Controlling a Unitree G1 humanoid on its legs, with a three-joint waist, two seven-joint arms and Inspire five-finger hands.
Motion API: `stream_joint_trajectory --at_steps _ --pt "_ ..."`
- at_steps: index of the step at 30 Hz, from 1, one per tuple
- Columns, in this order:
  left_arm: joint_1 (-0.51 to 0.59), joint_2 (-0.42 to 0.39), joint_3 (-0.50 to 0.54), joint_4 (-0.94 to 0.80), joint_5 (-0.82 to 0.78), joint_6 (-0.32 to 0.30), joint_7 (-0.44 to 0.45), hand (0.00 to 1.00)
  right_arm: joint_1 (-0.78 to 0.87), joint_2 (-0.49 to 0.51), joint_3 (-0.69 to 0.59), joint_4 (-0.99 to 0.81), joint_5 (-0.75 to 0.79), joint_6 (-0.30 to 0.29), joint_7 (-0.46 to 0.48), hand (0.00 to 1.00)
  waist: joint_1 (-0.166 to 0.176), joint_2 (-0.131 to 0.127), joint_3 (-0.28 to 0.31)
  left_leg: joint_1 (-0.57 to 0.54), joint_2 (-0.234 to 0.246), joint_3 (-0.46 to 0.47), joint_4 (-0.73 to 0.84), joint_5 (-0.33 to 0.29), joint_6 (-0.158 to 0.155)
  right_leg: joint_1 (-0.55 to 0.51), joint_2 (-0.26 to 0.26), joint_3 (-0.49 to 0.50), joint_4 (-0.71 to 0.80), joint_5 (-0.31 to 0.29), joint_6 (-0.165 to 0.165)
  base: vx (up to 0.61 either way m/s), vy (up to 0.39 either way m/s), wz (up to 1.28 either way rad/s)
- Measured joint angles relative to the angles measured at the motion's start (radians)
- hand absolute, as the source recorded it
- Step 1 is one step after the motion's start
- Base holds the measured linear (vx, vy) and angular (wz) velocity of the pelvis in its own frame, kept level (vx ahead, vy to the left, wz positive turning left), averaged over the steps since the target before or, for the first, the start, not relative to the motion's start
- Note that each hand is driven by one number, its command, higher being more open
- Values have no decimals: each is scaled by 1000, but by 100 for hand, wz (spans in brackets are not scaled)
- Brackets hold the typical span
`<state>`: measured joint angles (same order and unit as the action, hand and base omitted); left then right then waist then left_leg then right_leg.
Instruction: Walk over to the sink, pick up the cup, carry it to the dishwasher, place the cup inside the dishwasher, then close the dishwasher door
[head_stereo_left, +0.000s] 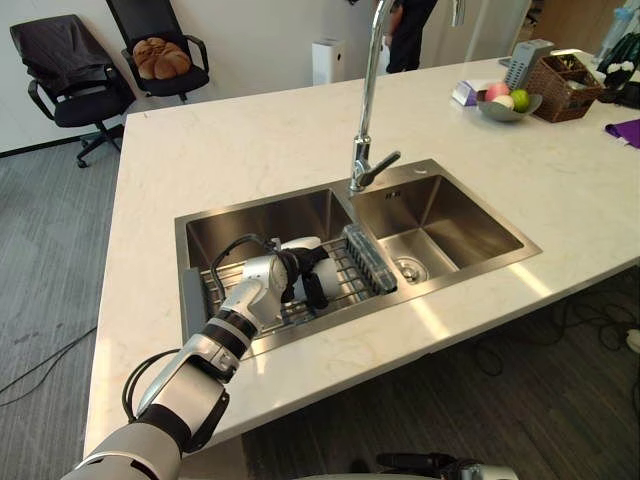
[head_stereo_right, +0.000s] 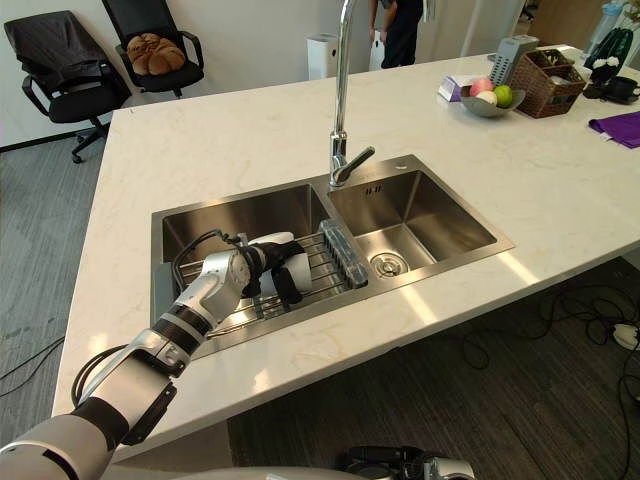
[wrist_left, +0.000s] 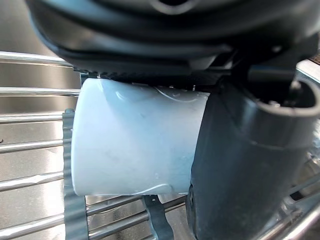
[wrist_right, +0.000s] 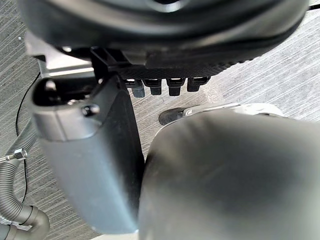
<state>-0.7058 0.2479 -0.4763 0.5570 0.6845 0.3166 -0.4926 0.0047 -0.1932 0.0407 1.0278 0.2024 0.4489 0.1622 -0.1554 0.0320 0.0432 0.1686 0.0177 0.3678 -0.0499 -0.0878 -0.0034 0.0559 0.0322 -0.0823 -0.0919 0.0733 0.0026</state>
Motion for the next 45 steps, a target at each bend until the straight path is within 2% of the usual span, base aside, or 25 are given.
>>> stream_joint_trajectory --at_steps 4,6,7,9,10,14,16,18,20,26,28,31,34,38,41,43,44,45 --pt "28 -1 21 29 -43 -44 93 0 0 -2 5 0 1 0 1 100 0 1 -1 -1 3 -2 10 0 0 3 1 -3 0 0 0 0 0 1" --pt "54 13 36 38 -147 -86 187 0 2 -4 6 -1 2 1 1 100 4 3 -2 -3 5 -6 17 0 -1 4 0 -8 0 -1 -2 -3 -2 5" --pt "58 15 36 37 -160 -93 200 0 3 -5 6 -1 2 1 1 100 5 3 -2 -4 5 -7 18 0 -1 4 0 -9 0 -2 -2 -15 -13 7" --pt "94 34 41 31 -300 -154 319 0 5 -6 6 0 4 -1 1 100 7 4 -3 -10 5 -20 19 0 -1 3 -2 -22 0 -2 -3 -19 -19 14" --pt "108 38 47 19 -338 -169 343 0 7 -6 6 0 5 -3 1 100 7 4 -3 -13 5 -23 19 1 -2 2 -3 -26 0 -1 -4 1 -12 18" --pt "277 46 122 -247 -575 -228 424 0 23 -10 4 3 33 -39 -8 100 33 4 -2 -29 2 -39 16 8 1 -6 -6 -40 6 1 -7 29 5 12" --pt "377 19 155 -499 -691 -247 451 0 49 -11 -15 1 36 -62 -12 100 68 4 -2 -36 0 -59 19 8 2 -6 -10 -49 6 1 -7 34 30 22" --pt "425 -4 184 -621 -753 -292 471 0 52 -12 -21 7 36 -63 -13 100 91 4 -2 -36 -4 -63 20 8 2 -5 -14 -54 6 1 -7 2 29 12" --pt "476 -34 246 -770 -827 -377 517 0 60 -12 -37 22 36 -77 -13 100 116 3 -2 -36 -10 -71 25 9 3 1 -21 -60 6 1 -7 -40 30 9" --pt "563 -73 409 -928 -991 -576 620 0 88 -7 -69 28 35 -113 -16 100 146 0 -4 -38 -20 -118 36 16 19 22 -36 -101 0 1 -7 -84 5 21" --pt "592 -77 459 -958 -1033 -636 655 0 97 -6 -77 35 35 -124 -16 100 166 -1 -5 -48 -22 -132 36 19 18 22 -39 -117 0 -1 -4 -96 -2 24" --pt "612 -81 514 -972 -1057 -697 707 0 100 -3 -82 46 34 -140 -18 100 172 -6 -8 -63 -28 -173 33 33 19 21 -46 -155 0 -2 -3 -46 -2 40" --pt "659 -85 568 -1005 -1047 -719 754 0 105 -2 -90 57 26 -155 -14 100 195 -6 -10 -66 -30 -193 17 48 20 20 -47 -175 1 0 -6 -3 8 23" --pt "774 -126 674 -1023 -1047 -687 787 0 104 8 -114 67 -47 -176 7 100 216 -10 -13 -110 -32 -234 71 41 25 19 -52 -217 6 -4 -7 27 7 28" --pt "848 -157 686 -1020 -1048 -643 785 0 97 8 -114 81 -67 -176 26 100 242 -13 -3 -184 -39 -313 157 26 21 18 -60 -296 7 -7 -11 -12 1 78" --pt "891 -174 684 -1020 -1048 -641 774 0 90 4 -114 93 -79 -177 36 100 268 -8 6 -208 -45 -354 170 26 12 18 -62 -334 10 -16 -14 -91 2 75" --pt "922 -183 684 -1021 -1048 -647 774 0 85 -8 -115 98 -86 -179 37 100 291 -4 7 -216 -42 -356 160 6 1 3 -64 -354 33 -39 -32 -114 8 56" --pt "936 -184 688 -1022 -1047 -654 774 0 81 -4 -123 108 -89 -180 37 100 295 -13 4 -222 -35 -313 157 -4 7 -3 -77 -366 34 -37 -27 -93 13 73"
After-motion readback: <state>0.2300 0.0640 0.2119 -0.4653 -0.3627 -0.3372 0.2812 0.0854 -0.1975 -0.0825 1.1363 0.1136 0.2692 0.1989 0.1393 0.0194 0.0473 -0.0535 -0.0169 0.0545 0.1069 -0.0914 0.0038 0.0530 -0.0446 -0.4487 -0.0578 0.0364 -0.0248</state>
